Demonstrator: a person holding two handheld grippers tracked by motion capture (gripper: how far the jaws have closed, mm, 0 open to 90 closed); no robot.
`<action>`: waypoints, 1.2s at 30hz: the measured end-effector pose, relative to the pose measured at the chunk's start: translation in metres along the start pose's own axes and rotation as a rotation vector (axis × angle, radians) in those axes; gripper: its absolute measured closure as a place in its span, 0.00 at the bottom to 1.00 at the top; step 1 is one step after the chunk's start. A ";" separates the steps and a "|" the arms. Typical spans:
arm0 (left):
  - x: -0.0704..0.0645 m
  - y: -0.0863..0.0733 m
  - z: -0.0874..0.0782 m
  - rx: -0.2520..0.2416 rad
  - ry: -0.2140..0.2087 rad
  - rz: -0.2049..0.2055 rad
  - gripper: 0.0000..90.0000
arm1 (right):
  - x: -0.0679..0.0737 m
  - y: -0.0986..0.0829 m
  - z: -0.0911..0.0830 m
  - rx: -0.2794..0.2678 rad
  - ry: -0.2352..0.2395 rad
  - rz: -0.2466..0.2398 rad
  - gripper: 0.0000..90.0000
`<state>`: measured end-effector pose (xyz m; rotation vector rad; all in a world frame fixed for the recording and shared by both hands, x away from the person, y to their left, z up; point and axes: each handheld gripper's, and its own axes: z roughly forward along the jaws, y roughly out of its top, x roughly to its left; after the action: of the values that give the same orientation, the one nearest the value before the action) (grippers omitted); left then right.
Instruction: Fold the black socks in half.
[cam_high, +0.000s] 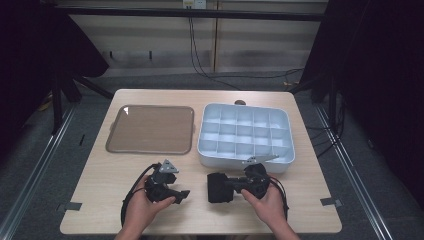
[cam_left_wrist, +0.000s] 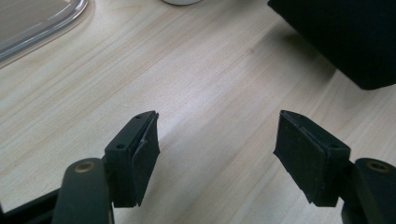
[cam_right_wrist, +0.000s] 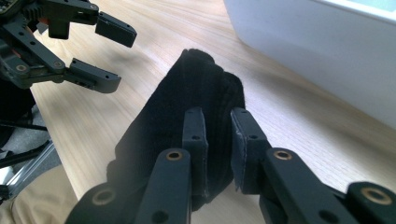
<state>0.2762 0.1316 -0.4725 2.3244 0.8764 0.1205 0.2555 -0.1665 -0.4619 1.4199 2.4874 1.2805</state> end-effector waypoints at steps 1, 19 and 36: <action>0.000 0.000 0.002 -0.003 0.001 -0.002 0.33 | -0.001 0.000 -0.001 0.003 0.002 -0.002 0.86; 0.010 -0.004 0.013 0.004 0.014 0.018 0.29 | -0.011 -0.001 -0.029 0.002 -0.012 0.017 0.86; 0.012 -0.007 0.015 -0.018 0.059 0.063 0.26 | -0.013 0.012 -0.046 0.011 -0.009 0.006 0.86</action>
<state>0.2857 0.1351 -0.4906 2.3433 0.8274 0.2233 0.2546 -0.2027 -0.4281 1.4339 2.4906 1.2600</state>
